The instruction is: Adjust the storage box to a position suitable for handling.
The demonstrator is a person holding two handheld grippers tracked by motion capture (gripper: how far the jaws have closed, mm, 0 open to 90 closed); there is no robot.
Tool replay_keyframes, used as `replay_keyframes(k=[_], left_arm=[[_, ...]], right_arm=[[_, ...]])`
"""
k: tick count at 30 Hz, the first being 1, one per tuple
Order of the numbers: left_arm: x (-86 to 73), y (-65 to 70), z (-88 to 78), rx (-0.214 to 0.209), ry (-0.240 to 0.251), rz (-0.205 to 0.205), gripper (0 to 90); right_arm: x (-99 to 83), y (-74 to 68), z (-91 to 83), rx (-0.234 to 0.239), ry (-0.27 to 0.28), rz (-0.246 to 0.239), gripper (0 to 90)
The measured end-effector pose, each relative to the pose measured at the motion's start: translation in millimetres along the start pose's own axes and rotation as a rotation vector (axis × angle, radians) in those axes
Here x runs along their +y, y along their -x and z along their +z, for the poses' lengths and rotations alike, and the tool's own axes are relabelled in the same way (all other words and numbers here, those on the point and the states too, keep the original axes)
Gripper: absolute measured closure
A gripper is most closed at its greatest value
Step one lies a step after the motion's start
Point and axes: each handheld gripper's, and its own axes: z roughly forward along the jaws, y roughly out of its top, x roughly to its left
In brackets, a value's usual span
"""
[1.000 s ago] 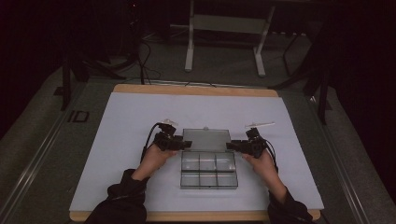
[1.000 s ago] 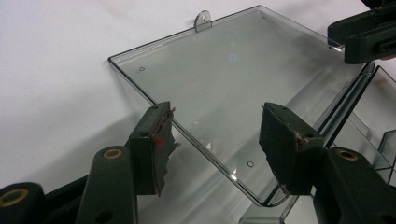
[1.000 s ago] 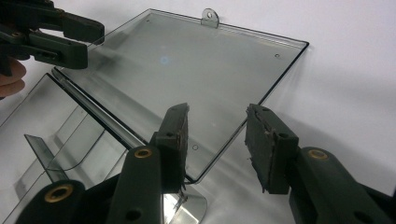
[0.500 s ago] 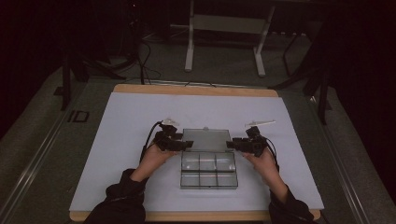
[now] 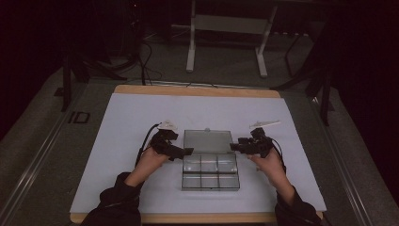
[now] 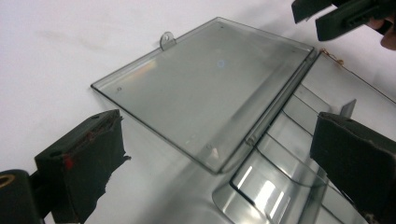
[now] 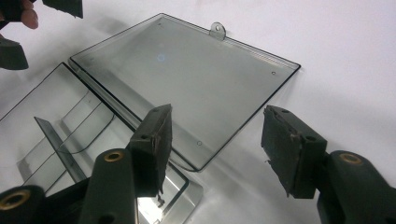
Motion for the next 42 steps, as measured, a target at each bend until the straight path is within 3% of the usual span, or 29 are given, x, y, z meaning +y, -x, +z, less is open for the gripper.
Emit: replay_keyframes(k=[12, 15, 17, 24, 26, 32, 38, 42], left_arm=[[-18.1, -3.5, -21.3, 0.013, 0.013, -0.007, 3.0], [-23.3, -4.4, -25.1, 0.018, 0.015, -0.009, 3.0], [-26.6, -4.8, -26.4, 0.015, 0.014, -0.007, 2.9], [-37.9, -5.2, -28.3, 0.014, 0.004, -0.007, 2.9], [-41.5, -5.2, -30.0, 0.011, 0.001, -0.003, 2.9], [-48.3, -7.7, -34.1, -0.003, 0.013, -0.009, 2.9], [-58.7, -8.4, -38.2, 0.017, 0.017, -0.01, 3.0], [-62.7, -9.5, -40.4, 0.014, 0.021, -0.015, 3.0]], right_arm=[[-5.7, 6.1, -13.5, -0.023, -0.01, -0.05, 41.9], [-8.7, 8.3, -17.7, -0.024, -0.032, -0.083, 43.0], [-12.6, 8.9, -22.1, -0.022, -0.06, -0.137, 44.3], [-22.2, 11.5, -29.6, 0.003, -0.118, -0.2, 47.2], [-27.3, 14.8, -31.4, 0.011, -0.16, -0.231, 48.8], [-36.8, 27.0, -35.1, 0.003, -0.209, -0.245, 51.1], [-46.6, 34.7, -41.1, -0.028, -0.257, -0.262, 50.5], [-52.1, 36.1, -44.1, -0.047, -0.295, -0.3, 49.3]])
